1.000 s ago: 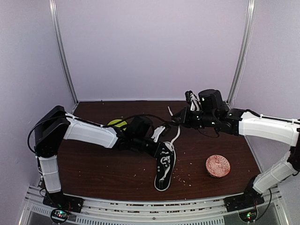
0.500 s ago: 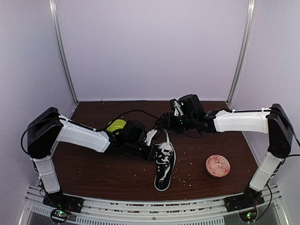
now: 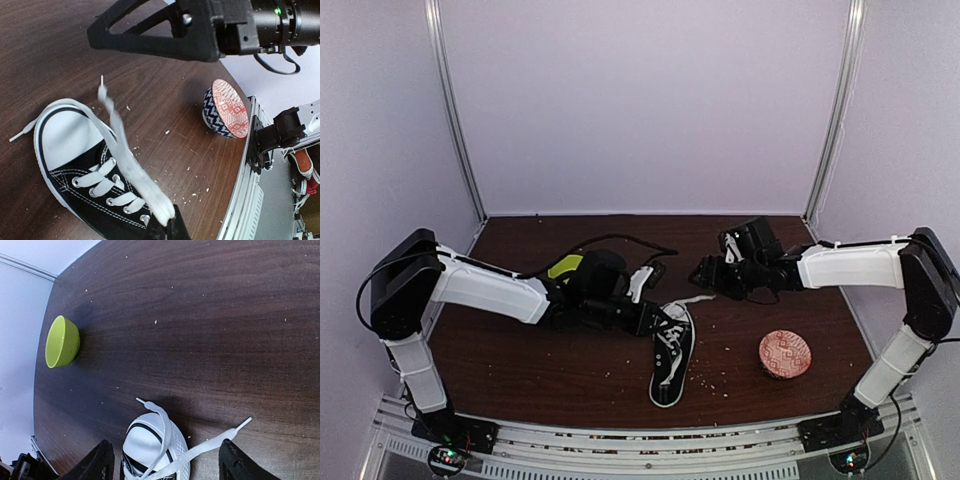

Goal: Tie the shoes

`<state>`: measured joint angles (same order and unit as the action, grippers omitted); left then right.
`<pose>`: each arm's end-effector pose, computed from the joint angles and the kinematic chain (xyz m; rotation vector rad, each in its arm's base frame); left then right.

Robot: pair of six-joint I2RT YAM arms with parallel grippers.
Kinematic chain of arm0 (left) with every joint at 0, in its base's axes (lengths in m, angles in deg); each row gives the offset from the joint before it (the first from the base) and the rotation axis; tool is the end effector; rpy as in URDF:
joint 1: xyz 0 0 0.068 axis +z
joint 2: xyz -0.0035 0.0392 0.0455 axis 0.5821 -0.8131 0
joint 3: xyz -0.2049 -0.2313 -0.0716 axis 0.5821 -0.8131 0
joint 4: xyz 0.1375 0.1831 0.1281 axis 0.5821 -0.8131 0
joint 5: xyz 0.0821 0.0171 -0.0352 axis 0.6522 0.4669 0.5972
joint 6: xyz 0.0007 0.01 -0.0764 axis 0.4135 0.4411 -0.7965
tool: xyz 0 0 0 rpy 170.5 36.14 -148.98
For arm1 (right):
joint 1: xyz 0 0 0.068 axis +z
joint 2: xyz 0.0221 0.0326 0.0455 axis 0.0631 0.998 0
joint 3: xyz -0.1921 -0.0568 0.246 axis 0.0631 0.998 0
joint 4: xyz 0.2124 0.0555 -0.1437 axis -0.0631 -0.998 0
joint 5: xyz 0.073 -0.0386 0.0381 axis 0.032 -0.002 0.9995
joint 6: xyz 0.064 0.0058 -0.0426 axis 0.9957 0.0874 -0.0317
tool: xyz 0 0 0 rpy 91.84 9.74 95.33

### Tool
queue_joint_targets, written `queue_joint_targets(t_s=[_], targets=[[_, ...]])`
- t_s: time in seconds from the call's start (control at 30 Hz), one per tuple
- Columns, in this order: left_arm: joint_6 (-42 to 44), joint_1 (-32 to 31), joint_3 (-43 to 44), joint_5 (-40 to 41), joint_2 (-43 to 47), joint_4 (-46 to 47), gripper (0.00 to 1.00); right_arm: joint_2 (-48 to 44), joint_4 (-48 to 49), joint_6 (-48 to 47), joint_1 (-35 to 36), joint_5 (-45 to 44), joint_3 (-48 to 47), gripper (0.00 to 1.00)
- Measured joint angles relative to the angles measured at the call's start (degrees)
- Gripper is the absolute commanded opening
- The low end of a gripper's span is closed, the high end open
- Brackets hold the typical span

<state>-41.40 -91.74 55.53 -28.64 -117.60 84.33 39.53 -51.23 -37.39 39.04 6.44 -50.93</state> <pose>0.2177 -0.3682 0.2111 0.6376 2.3054 -1.2946 0.2890 0.2265 0.2320 0.0081 2.4797 0.9536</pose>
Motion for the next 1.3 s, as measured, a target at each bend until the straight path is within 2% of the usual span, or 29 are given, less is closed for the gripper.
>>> queue_joint_targets(t_s=[0.23,0.4,0.73,0.87,1.0,1.13,1.3], targets=[[0.00,0.00,-0.70,0.09,0.35,0.28,0.00,4.76,-0.59,-0.68,-0.55,1.01,-0.90,0.73],[-0.24,0.00,-1.27,0.22,0.50,0.79,0.00,5.22,-1.07,-0.79,-1.86,1.60,-1.18,0.64],[-0.44,0.00,-1.44,0.24,0.50,1.11,0.00,11.85,-1.01,-0.57,0.26,5.86,-4.07,0.61],[-0.44,0.00,-1.44,0.24,0.50,1.11,0.00,14.43,-1.05,-0.42,0.87,6.73,-6.19,0.56],[-0.44,0.00,-1.44,0.24,0.50,1.09,0.00,16.48,-0.72,-0.37,0.92,7.48,-7.72,0.46],[-0.44,0.00,-1.44,0.24,0.50,1.09,0.00,16.79,0.35,-0.09,0.92,8.94,-7.80,0.31],[-0.44,0.00,-1.44,0.31,0.52,1.07,0.00,16.83,2.91,1.05,0.92,10.03,-7.43,0.03]])
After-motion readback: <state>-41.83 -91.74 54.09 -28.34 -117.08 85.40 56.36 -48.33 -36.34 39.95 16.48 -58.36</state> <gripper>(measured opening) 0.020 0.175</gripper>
